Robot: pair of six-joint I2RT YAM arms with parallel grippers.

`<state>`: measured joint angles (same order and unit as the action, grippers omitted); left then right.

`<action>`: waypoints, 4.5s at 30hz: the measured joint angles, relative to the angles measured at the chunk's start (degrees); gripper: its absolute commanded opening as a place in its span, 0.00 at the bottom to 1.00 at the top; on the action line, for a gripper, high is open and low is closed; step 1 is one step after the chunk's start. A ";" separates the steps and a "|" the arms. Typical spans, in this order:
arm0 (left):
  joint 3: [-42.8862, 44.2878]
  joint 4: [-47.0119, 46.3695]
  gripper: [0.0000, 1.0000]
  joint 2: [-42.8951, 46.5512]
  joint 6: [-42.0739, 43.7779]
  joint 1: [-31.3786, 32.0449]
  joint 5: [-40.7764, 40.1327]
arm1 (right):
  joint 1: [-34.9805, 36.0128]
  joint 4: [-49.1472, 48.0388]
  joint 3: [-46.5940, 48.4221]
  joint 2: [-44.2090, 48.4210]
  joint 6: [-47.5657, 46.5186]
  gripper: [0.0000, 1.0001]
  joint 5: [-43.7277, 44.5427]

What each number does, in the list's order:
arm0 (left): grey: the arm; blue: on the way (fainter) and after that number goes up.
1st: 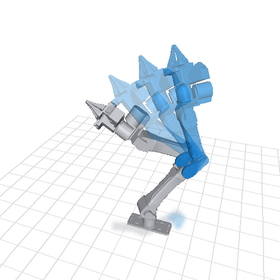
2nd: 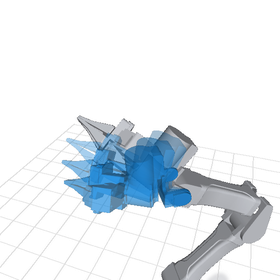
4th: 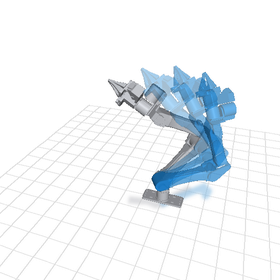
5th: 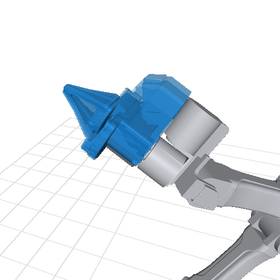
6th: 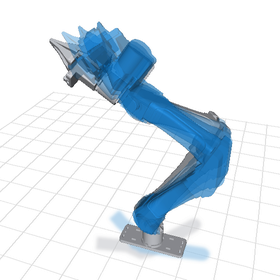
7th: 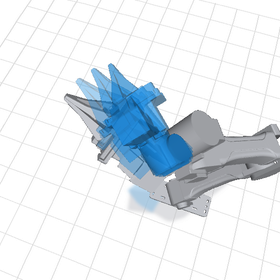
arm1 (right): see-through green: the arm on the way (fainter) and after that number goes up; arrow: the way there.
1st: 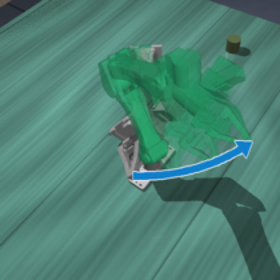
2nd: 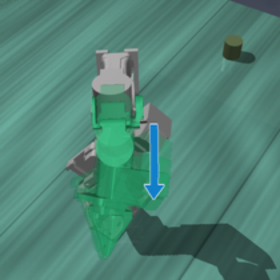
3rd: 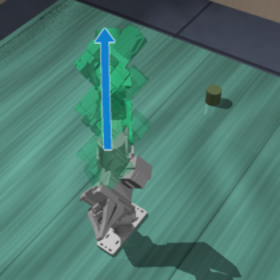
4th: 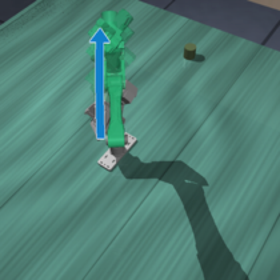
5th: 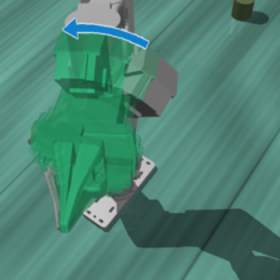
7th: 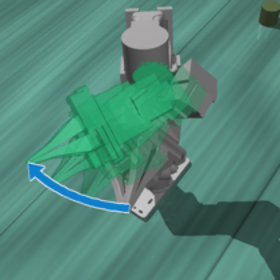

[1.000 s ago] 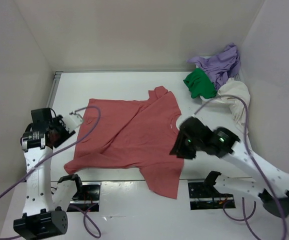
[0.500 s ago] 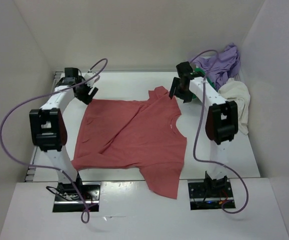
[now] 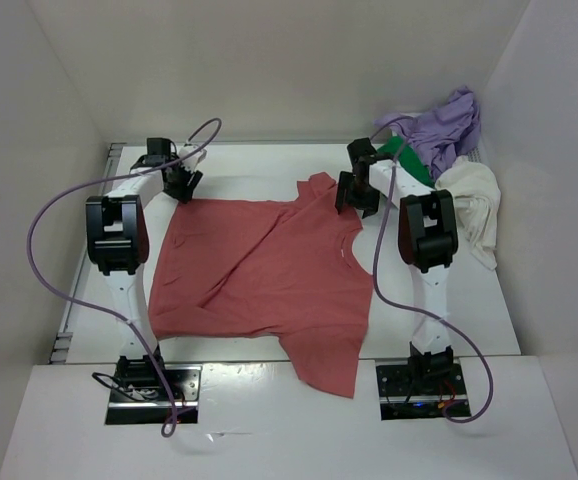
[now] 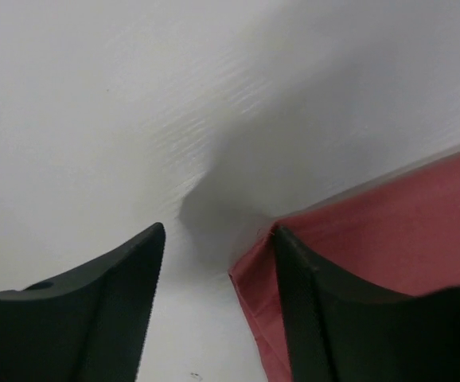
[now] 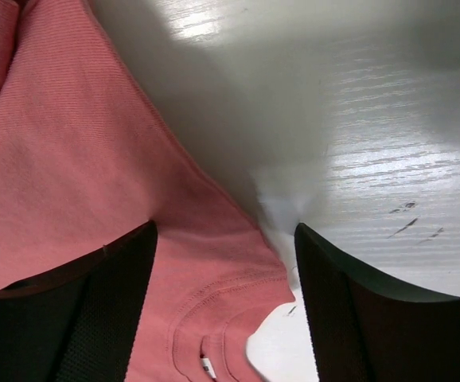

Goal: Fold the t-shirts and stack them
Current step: Flatten out the tshirt, then grap the side of the flattened tshirt closest away from the robot with both arms

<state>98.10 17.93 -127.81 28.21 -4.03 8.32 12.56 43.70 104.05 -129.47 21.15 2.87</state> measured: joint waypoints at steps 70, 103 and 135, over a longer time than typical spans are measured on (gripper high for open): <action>-75.14 34.99 0.81 93.46 62.97 13.44 -14.73 | 28.28 6.51 -68.15 79.78 54.25 0.74 3.80; -69.59 18.69 0.00 62.73 58.10 23.34 -12.46 | 50.80 16.98 -60.48 53.27 83.71 1.00 4.76; -67.73 19.45 0.00 66.10 43.21 25.14 -12.79 | 40.94 15.26 -57.68 42.58 80.78 0.69 9.88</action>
<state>30.37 37.39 -61.71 71.42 21.10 -4.47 53.49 58.96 46.37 -86.89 101.93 12.75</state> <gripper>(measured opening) 0.009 0.852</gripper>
